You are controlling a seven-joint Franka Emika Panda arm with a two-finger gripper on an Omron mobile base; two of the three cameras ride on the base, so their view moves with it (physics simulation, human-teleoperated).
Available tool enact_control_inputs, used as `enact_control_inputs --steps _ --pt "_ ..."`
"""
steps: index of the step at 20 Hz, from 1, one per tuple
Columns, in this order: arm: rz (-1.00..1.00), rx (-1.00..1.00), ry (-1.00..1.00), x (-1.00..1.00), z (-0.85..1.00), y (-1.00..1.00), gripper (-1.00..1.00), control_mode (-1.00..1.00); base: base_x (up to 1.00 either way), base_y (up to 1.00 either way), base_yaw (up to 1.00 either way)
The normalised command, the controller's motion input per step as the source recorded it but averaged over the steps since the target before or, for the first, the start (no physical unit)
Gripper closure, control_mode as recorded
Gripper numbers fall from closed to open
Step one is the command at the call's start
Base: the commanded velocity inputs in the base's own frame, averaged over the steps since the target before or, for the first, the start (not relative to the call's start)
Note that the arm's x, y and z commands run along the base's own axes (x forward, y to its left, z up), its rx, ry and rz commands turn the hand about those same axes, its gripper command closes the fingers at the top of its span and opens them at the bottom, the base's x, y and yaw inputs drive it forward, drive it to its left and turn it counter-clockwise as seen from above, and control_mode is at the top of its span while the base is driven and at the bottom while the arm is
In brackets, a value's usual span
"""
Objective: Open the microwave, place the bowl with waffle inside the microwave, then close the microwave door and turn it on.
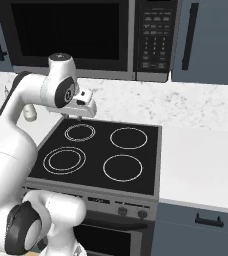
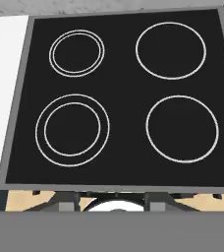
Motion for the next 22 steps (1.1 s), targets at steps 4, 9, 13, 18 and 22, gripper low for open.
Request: enact_control_inputs --steps 4,9,13,18,22 --pt "0.0 0.0 -0.31 -0.17 0.31 -0.01 -1.0 -1.0 0.0 0.0 0.0" --pt "0.0 0.0 -0.5 -0.57 0.8 -0.29 -1.0 -1.0 0.0 0.0 0.0" --pt "0.0 0.0 -0.46 -0.58 0.55 -0.43 -1.0 -1.0 0.0 0.0 0.0" --pt "0.0 0.02 -0.41 -0.22 0.32 -0.49 -1.0 -1.0 0.0 0.0 0.0" --pt "0.0 0.02 -0.32 -0.02 0.38 -0.28 -1.0 -1.0 0.0 0.0 0.0"
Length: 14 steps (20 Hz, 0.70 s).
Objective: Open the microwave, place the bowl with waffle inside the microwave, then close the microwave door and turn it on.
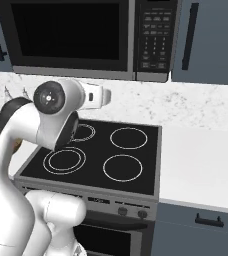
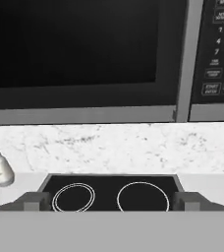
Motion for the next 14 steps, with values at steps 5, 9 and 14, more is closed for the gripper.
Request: enact_control_inputs --steps 5,9,14 --pt "0.0 0.0 -0.25 0.0 0.46 -0.21 -1.0 -1.0 0.0 0.0 0.0" --pt "0.0 0.0 -0.24 0.0 0.56 -0.3 -1.0 -1.0 0.0 0.0 0.0" --pt "-0.01 0.0 -0.15 0.0 0.66 -0.37 -1.0 -1.0 0.0 0.0 0.0"
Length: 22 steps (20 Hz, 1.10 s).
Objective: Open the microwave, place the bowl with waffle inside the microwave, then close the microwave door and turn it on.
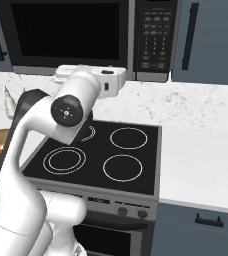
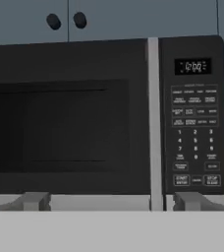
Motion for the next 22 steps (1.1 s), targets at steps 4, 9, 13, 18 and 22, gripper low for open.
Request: enact_control_inputs --steps 4,9,13,18,22 --pt "-0.02 0.01 -0.03 0.16 0.52 -0.31 -1.0 -1.0 0.0 0.0 0.0" --pt "0.0 0.0 0.03 0.45 0.12 -0.4 -1.0 -1.0 0.0 0.0 0.0" --pt "0.0 0.0 0.05 0.43 0.0 -0.37 -1.0 -1.0 0.0 0.0 0.0" --pt "0.0 0.0 0.02 0.39 0.0 -0.07 -1.0 -1.0 0.0 0.0 0.0" --pt "0.0 0.0 0.06 0.59 0.0 0.0 -1.0 -1.0 0.0 0.0 0.0"
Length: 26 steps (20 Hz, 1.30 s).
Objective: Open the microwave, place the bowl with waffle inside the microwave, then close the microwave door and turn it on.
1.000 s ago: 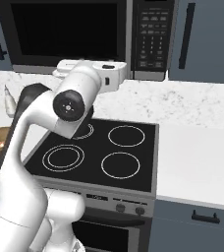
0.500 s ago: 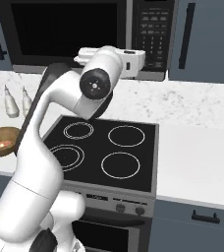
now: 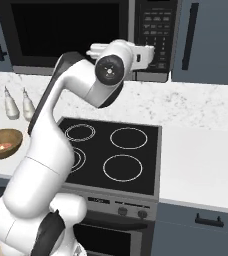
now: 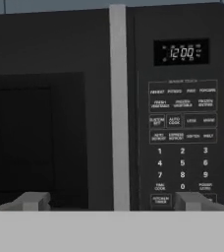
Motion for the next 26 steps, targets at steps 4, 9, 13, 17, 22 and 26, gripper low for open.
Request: enact_control_inputs --steps 4,9,13,17,22,26 --pt "0.0 0.0 0.05 0.66 0.0 0.0 -1.0 -1.0 0.0 0.0 0.0" --pt "0.0 0.0 0.05 0.55 0.0 0.0 -1.0 -1.0 0.0 0.0 0.0" --pt "0.0 0.0 0.04 0.38 0.0 -0.03 -1.0 -1.0 0.0 0.0 0.0" --pt "0.0 0.0 0.03 0.27 0.0 -0.03 -1.0 -1.0 0.0 0.0 0.0" --pt "0.0 0.0 0.02 0.26 0.0 0.0 -1.0 -1.0 0.0 0.0 0.0" --pt "0.0 0.0 0.0 0.19 -0.02 0.0 -1.0 -1.0 0.0 0.0 0.0"
